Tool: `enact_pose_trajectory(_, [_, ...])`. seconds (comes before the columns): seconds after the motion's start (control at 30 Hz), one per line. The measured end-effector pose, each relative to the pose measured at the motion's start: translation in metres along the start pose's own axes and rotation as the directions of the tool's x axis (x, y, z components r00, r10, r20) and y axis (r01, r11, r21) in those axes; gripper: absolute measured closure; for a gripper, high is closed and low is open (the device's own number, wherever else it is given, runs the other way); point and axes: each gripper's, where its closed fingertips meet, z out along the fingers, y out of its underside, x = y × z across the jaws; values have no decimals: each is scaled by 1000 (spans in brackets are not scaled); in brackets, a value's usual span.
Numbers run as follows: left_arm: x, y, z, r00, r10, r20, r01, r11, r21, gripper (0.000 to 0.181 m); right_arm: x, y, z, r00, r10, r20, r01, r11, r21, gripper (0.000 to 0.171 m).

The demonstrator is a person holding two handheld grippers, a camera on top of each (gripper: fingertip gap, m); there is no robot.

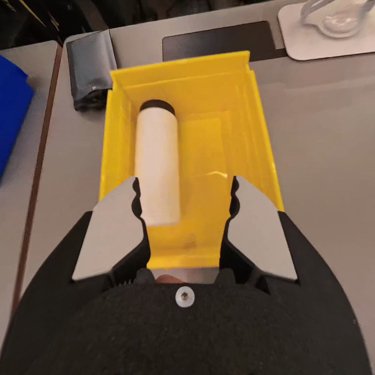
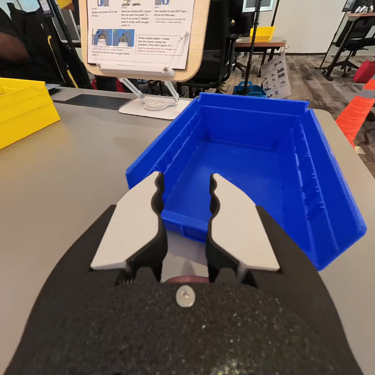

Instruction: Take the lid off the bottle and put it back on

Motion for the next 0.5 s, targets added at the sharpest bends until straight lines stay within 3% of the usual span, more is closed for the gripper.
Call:
enact_pose_trajectory(0.23, [-38,1,99,1000,-3,28,15,886,-464,94,-6,2,2,1000,-19,20,19,1000,-11,128])
enact_pose_trajectory(0.37, [-34,24,131,998,-62,12,55,783,-620,97,-3,3,1,1000,-4,17,4,1000,-10,129])
enact_pose_trajectory(0.5, [-39,42,147,998,9,66,40,715,-698,96,-2,6,2,999,18,26,-18,1000,-20,129])
